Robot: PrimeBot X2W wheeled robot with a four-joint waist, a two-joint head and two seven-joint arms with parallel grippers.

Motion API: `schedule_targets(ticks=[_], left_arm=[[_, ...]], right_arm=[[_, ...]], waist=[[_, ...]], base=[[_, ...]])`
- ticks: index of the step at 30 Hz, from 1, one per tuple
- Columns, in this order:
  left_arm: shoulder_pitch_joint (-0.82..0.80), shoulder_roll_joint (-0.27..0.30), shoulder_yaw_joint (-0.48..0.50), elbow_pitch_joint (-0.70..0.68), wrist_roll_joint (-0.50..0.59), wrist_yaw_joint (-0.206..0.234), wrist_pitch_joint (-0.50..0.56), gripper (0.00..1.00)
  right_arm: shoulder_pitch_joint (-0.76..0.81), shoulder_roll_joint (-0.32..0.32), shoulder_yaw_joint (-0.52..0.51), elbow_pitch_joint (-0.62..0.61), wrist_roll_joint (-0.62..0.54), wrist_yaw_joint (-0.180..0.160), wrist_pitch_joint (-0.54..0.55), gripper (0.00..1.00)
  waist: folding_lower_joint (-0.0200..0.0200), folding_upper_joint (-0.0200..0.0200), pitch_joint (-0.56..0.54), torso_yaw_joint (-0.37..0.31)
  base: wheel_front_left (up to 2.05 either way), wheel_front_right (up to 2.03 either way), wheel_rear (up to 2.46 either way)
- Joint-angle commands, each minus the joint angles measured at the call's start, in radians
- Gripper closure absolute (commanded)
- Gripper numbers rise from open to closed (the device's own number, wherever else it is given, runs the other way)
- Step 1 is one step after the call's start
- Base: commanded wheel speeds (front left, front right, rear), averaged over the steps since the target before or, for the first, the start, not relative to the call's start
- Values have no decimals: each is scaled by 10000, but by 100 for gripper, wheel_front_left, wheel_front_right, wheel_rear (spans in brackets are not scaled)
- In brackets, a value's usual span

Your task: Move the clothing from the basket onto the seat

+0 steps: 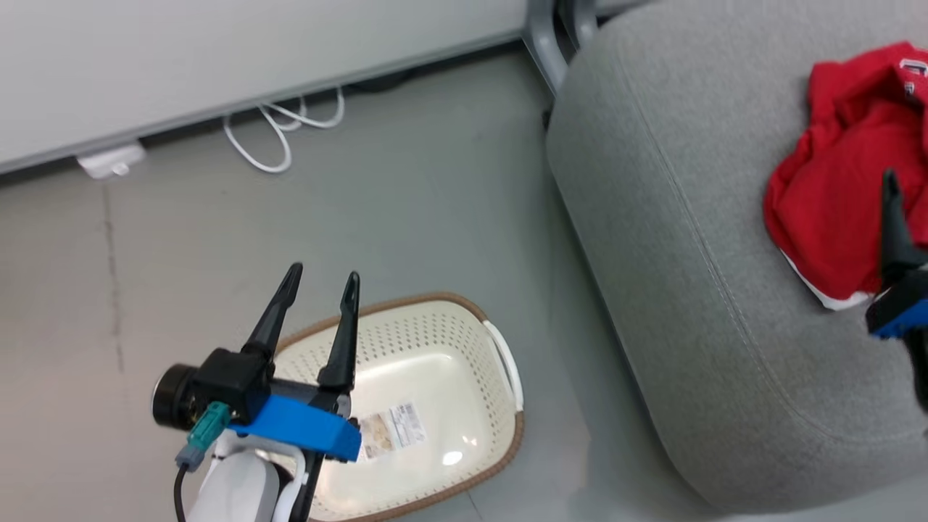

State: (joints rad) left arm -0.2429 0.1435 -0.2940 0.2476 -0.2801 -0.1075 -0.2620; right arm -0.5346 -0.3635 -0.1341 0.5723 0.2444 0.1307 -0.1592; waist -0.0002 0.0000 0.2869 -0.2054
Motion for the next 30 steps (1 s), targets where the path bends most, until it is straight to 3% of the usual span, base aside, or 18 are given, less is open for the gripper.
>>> schedule_targets(ticks=[1,14,19,30], left_arm=[[324,-78,238,78,83,-74,-40,0],[1549,-524,1653,450,279,-184,-35,0],[1685,-640,1846,684,321,-217,-36,0],[1876,-670,2083,1072,307,-229,-34,0]], right_arm=[[598,235,-115,-544,-173,1,126,0],[3820,2213,-255,-4207,-1022,1,1176,0],[4701,2633,-325,-4884,-1133,3,1278,0],[5469,3035,228,-5031,-1048,1,1242,0]], waist=[[2,0,-906,767],[2,0,-2106,1945],[2,0,-2450,2497],[2,0,-2652,2861]], base=[[0,0,0],[0,0,0],[0,0,0],[0,0,0]])
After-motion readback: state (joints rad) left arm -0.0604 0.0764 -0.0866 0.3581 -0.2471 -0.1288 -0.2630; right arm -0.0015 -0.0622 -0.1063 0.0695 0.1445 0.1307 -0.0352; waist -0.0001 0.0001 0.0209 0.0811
